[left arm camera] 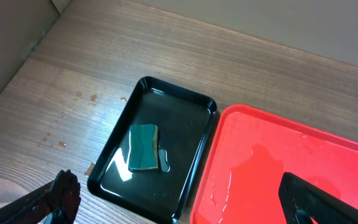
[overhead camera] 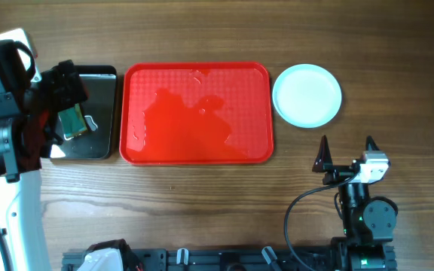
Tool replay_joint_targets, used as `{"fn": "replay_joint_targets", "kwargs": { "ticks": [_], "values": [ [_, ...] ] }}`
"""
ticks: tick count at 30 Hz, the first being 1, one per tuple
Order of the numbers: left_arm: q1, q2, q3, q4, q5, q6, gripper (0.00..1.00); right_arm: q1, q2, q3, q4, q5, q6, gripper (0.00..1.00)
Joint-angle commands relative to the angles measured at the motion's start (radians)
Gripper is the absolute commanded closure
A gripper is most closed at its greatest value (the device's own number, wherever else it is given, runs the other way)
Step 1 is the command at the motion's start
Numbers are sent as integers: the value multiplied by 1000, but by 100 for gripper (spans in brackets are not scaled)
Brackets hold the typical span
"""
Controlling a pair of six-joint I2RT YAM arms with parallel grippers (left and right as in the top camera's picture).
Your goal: Clean dirty plates on tray and stack at the side
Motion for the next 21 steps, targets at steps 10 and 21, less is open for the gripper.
{"fn": "replay_joint_targets", "kwargs": {
  "ticks": [10, 21],
  "values": [
    [-5, -5, 4, 2, 9, -17, 0, 6, -14, -3, -1, -19, -14, 1],
    [-5, -119, -49, -54, 13, -17, 0, 6, -14, -3, -1, -19, -14, 0]
  ]
}}
